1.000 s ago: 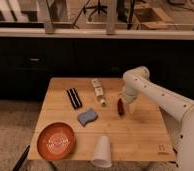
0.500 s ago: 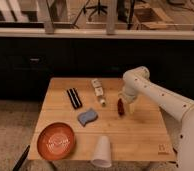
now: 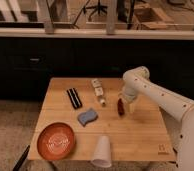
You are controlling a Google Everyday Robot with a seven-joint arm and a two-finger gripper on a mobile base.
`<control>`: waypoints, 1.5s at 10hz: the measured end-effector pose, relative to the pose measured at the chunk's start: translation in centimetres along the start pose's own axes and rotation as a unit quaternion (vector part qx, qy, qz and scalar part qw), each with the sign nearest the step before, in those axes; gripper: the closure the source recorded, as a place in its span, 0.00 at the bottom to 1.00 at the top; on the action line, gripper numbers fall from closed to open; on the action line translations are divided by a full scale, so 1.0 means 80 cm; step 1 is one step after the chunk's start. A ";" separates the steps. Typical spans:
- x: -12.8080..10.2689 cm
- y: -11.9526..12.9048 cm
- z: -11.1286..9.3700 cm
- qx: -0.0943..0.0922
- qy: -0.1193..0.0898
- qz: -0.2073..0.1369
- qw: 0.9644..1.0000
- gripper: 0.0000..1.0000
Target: Place the pepper in the ceramic bowl
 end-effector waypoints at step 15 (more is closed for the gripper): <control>0.000 0.000 0.002 -0.001 0.000 -0.012 1.000 0.20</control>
